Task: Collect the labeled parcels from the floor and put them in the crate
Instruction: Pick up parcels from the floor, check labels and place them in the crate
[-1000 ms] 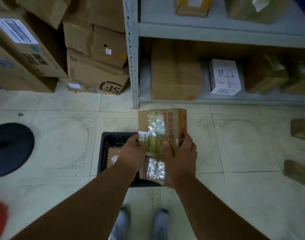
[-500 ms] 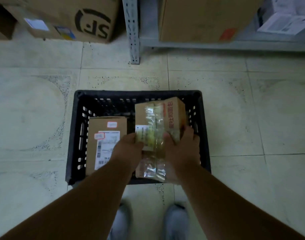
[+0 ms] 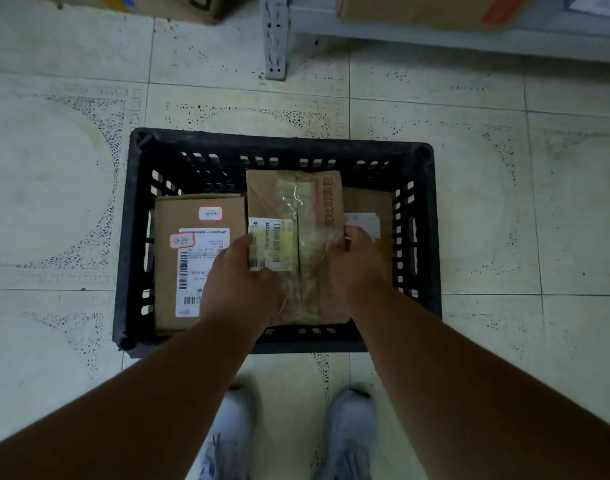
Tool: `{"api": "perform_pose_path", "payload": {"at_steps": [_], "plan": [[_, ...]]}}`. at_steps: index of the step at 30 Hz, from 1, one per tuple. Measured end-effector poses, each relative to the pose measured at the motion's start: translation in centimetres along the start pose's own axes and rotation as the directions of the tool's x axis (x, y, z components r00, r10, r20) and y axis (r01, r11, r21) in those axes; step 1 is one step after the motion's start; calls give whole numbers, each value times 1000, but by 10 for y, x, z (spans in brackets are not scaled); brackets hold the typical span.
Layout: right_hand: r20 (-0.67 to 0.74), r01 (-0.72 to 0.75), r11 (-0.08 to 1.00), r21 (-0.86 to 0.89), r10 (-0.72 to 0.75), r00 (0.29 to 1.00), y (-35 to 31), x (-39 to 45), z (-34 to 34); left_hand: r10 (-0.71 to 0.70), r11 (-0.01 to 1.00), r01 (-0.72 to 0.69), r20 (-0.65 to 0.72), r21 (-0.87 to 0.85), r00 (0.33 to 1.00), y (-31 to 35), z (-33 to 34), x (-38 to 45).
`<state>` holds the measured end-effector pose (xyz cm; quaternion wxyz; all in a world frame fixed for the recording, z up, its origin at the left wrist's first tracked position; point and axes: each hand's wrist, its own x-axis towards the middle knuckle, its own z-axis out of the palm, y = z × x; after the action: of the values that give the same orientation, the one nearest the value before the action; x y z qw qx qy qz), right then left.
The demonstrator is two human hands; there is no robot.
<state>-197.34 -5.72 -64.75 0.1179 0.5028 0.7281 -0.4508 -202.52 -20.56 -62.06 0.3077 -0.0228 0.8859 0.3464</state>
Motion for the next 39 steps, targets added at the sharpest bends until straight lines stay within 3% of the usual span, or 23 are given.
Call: {"api": "perform_pose_path", "payload": {"at_steps": [5, 11, 19, 22, 24, 27, 31, 34, 36, 39], "plan": [[-2, 13, 996, -85, -14, 1000, -2, -1, 6, 17, 999, -14, -48, 50, 999, -7, -3, 6], [-22, -59, 977, -206, 56, 998, 9, 11, 12, 153, 957, -165, 68, 237, 986, -2, 10, 6], [-129, 9, 988, -157, -30, 991, 24, 2, 13, 193, 953, -203, 64, 224, 979, -11, 9, 10], [-142, 50, 982, -181, -76, 987, 23, 0, 18, 159, 947, -186, 123, 261, 980, -11, 8, 14], [-148, 68, 973, -220, -102, 984, 23, -1, 21, 113, 905, -180, 191, 385, 975, -8, 11, 17], [-136, 108, 949, -297, -154, 979, 25, -1, 23, -4, 714, -206, 298, 669, 955, 4, 26, 12], [54, 254, 825, -504, -263, 963, 32, -4, 27, -111, 621, -298, 457, 725, 882, 6, 47, 15], [159, 371, 545, -752, -396, 904, 38, -1, 36, -132, 621, -273, 441, 735, 888, 2, 54, 23], [249, 465, 431, -773, -468, 848, 38, 6, 43, -111, 609, -279, 429, 742, 897, 0, 56, 26], [355, 566, 432, -702, -477, 804, 40, 17, 41, -56, 681, -254, 394, 687, 917, -7, 58, 25]]}}
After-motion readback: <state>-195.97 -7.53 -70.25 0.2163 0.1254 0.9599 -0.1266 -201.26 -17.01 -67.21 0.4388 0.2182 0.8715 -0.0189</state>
